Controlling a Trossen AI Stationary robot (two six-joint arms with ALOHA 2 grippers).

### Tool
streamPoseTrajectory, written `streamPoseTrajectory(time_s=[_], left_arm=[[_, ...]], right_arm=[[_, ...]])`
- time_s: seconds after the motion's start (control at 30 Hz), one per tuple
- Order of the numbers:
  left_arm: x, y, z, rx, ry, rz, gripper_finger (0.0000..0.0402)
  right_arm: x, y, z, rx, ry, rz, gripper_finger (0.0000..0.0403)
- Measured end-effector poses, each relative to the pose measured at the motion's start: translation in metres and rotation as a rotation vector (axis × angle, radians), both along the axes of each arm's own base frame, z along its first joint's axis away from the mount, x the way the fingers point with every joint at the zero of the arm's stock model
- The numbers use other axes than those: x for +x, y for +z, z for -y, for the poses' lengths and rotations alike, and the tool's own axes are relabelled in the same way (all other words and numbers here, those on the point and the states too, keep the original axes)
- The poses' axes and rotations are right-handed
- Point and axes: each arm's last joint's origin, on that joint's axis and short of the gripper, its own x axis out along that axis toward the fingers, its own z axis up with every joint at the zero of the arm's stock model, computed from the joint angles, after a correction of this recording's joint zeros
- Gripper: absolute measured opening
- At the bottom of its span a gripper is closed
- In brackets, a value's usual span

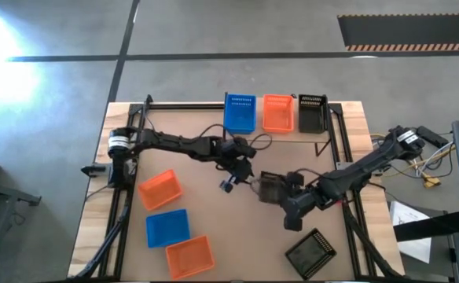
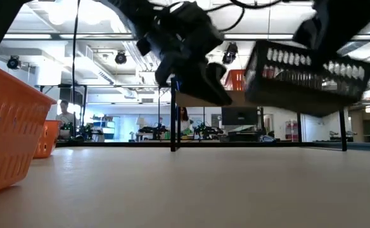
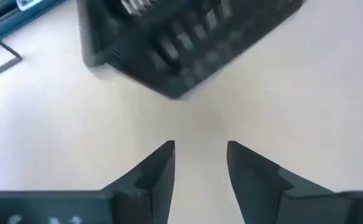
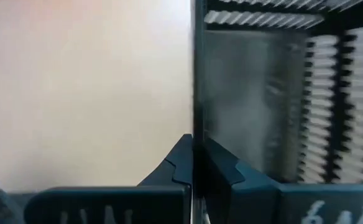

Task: Stack baskets on shelf by color
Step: Stack the top black bin on top of the other black bin on the shelf

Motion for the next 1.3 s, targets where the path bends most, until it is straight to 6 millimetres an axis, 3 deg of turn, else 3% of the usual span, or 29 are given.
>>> streamPoseTrajectory(time_s=[0.2, 0.4, 0.57, 0.7, 0.87, 1.0, 1.13, 1.3], left_arm=[[-0.01, -0.01, 0.001, -0.055, 0.045, 0.297, 0.0134], [-0.034, -0.032, 0.02, -0.144, 0.013, 0.674, 0.0134], [-0.04, -0.046, 0.026, -0.143, 0.018, 0.836, 0.0134], [-0.031, -0.051, 0.027, -0.161, 0.021, 0.85, 0.0134], [-0.021, -0.059, 0.027, -0.162, 0.021, 0.841, 0.0134], [-0.019, -0.063, 0.027, -0.162, 0.022, 0.832, 0.0134], [-0.023, -0.067, 0.026, -0.162, 0.025, 0.815, 0.0134], [-0.025, -0.068, 0.025, -0.161, 0.029, 0.809, 0.0134]], right_arm=[[-0.004, 0.031, -0.001, 0.066, -0.16, -0.094, 0.0009], [0.001, 0.106, 0.007, 0.039, -0.305, 0.116, 0.0009], [-0.014, 0.162, 0.061, -0.044, -0.708, 0.177, 0.0009], [-0.024, 0.187, 0.121, 0.013, -0.934, 0.206, 0.0009], [-0.037, 0.193, 0.2, 0.076, -1.151, 0.167, 0.0009], [-0.05, 0.186, 0.244, 0.153, -1.285, 0.084, 0.0009], [-0.042, 0.174, 0.268, 0.226, -1.327, 0.023, 0.0009], [-0.02, 0.158, 0.281, 0.261, -1.311, -0.052, 0.0009]])
